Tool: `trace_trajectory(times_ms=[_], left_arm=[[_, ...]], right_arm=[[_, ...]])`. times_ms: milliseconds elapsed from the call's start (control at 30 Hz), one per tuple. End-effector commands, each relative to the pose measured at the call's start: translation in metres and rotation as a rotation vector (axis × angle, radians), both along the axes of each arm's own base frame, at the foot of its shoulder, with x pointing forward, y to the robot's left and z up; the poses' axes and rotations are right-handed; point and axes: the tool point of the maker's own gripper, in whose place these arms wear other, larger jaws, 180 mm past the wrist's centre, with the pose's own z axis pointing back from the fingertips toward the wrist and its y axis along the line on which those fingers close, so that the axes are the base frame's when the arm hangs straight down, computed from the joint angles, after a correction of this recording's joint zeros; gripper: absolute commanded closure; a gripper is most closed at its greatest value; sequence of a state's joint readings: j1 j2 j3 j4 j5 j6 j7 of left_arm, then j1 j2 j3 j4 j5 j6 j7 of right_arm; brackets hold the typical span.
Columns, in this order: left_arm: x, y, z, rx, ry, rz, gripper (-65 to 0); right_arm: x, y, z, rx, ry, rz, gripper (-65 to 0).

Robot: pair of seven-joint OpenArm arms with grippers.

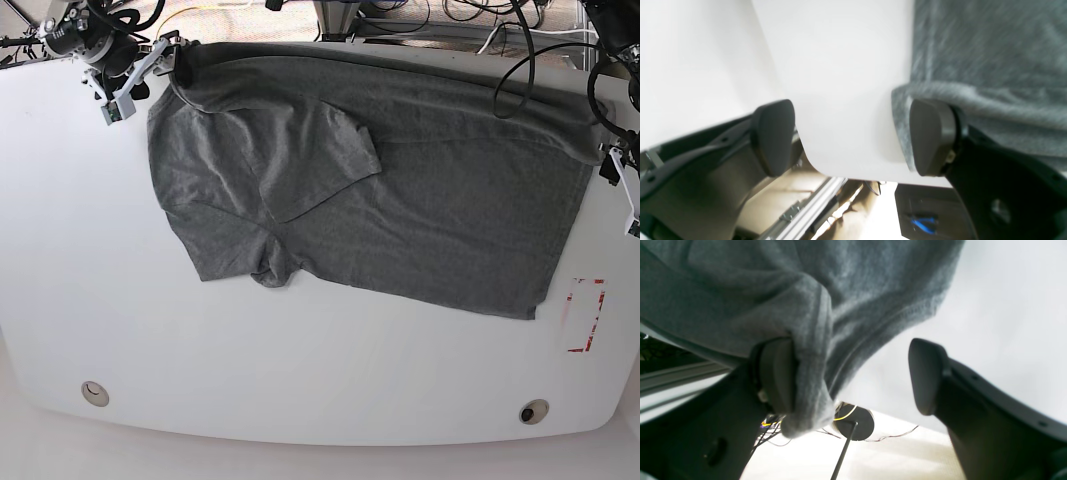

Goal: Fold the T-shirt properly
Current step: 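Regrasp the shirt edge with both grippers and pull it taut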

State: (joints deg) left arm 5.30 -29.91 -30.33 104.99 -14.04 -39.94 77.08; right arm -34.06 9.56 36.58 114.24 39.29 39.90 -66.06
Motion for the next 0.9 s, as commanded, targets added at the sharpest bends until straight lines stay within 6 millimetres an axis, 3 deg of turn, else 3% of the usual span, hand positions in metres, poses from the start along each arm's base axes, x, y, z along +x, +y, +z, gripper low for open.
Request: trace_trajectory(times_ms=[0, 433, 633, 867], left_arm=[[0.006, 0.003, 0.010, 0.013, -0.029, -0.011, -50.4], [0.010, -0.005, -0.031, -0.093, 0.016, -0.038, -50.4], [0.009, -0.004, -0.037, -0.109, 0.027, -0.028, -50.4], [0.010, -0.006, -0.036, -0.115, 0.020, -0.031, -50.4]], right_arm=[[-0.007, -0.003, 0.003, -0.013, 0.005, 0.008, -47.4], [-0.031, -0.006, -0.001, -0.024, 0.070, 0.025, -47.4], [-0.020, 0.005, 0.010, 0.057, 0.015, 0.033, -47.4], [0.011, 0.019, 0.027, 0.152, -0.095, 0.033, -47.4]])
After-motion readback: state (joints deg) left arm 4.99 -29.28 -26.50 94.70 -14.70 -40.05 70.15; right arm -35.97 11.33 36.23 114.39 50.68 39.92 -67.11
